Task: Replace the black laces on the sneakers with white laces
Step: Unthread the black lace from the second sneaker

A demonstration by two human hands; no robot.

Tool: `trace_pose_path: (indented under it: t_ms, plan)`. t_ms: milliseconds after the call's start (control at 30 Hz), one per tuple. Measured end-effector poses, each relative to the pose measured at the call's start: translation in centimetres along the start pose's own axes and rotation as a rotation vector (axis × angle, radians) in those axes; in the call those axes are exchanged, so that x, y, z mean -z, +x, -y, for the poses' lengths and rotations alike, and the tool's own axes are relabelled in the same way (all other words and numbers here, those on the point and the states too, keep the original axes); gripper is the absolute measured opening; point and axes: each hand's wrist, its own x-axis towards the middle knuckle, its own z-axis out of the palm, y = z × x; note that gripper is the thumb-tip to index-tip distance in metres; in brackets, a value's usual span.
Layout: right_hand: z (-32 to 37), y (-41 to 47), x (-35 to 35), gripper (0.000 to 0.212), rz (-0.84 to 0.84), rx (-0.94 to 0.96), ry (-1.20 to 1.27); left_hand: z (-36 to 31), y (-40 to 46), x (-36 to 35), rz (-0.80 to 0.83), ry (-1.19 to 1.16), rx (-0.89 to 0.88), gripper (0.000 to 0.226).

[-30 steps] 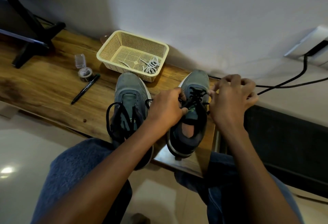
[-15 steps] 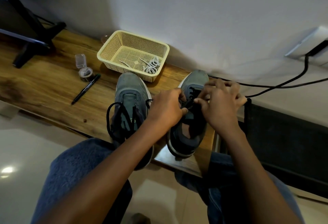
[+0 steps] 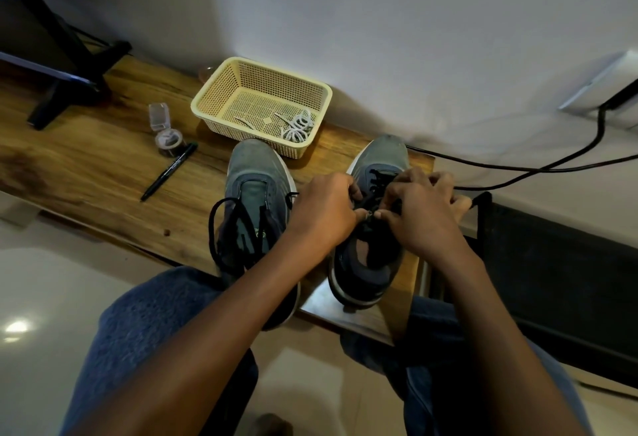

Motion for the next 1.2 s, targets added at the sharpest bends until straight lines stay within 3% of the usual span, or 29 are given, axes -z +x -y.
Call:
trace_pose_path:
  t_ms: [100,233,433,533,667,767,933,1100,1200]
  plan:
    - [-0.4,-0.2,0.4,0.007,-0.055,-0.052,0.051,-0.1,0.0,0.0,0.005,0.003,0.002,0.023]
    - [-1.8,0.4,0.5,0.012,-0.327,-0.149,0.254,-0.2,-0.4,0.1,-0.026,0.04,-0.033,0.027]
    - [-2.7,0.6,1.6,0.001,-0.674,-0.135,0.861,-0.8,-0.7,-1.7,-0.109,0.154,-0.262,0.046]
    - [-2.7,0.7,1.4,0.014,-0.594,-0.122,0.913,-0.8,-0.2,-2.4,-0.109,0.269,-0.383,0.043]
    - [-3.1,0.8,1.0,0.031,-0.475,-0.125,0.857,-0.9,0.2,-3.1,-0.144,0.343,-0.403,0.036]
    - [-3.5,0.9,0.9,0.025,-0.388,-0.113,0.791,-1.2,0.6,-3.3,-0.208,0.364,-0.391,0.025]
    - [-3.3,0.4,0.2,0.014,-0.043,0.012,0.559,-1.6,0.9,-3.1,-0.224,0.32,-0.41,0.02]
    - [-3.0,0.4,0.2,0.021,-0.094,-0.03,0.427,-1.8,0.9,-3.2,-0.212,0.282,-0.419,0.016]
    - [-3.1,0.4,0.1,0.023,-0.091,-0.074,0.46,-1.7,1.0,-3.2,-0.206,0.113,-0.323,0.011]
